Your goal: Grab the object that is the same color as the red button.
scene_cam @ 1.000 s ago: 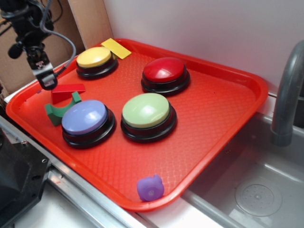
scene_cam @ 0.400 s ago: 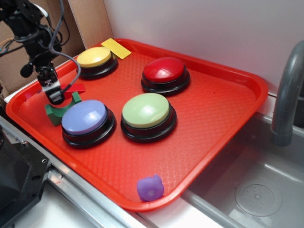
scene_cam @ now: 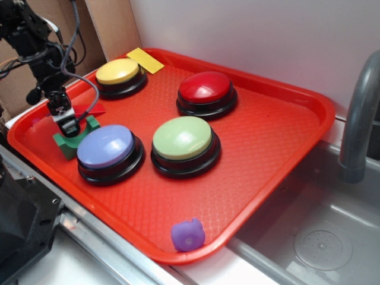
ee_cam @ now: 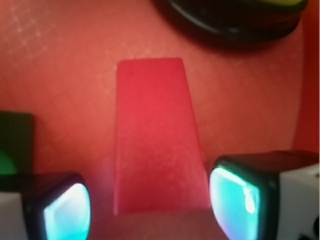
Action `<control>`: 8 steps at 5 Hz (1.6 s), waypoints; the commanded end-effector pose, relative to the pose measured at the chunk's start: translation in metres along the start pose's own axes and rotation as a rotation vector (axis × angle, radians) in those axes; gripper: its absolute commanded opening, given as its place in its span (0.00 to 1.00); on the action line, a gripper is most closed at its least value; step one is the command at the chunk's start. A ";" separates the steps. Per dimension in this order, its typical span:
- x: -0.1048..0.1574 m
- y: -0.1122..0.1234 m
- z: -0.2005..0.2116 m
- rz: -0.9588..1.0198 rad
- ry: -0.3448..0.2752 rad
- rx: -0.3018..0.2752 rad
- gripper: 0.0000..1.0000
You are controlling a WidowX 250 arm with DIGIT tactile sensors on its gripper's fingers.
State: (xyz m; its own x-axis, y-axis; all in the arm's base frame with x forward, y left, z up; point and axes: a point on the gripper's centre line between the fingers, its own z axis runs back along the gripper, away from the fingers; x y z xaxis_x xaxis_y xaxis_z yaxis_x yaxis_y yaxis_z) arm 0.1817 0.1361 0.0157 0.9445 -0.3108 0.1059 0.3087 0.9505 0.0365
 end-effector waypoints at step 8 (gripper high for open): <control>0.086 -0.070 0.123 0.392 -0.030 -0.050 0.00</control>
State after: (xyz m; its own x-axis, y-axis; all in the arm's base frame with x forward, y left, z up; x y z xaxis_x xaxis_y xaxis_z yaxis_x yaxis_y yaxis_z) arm 0.2160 0.0396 0.1268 0.9936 0.0852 0.0737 -0.0802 0.9945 -0.0676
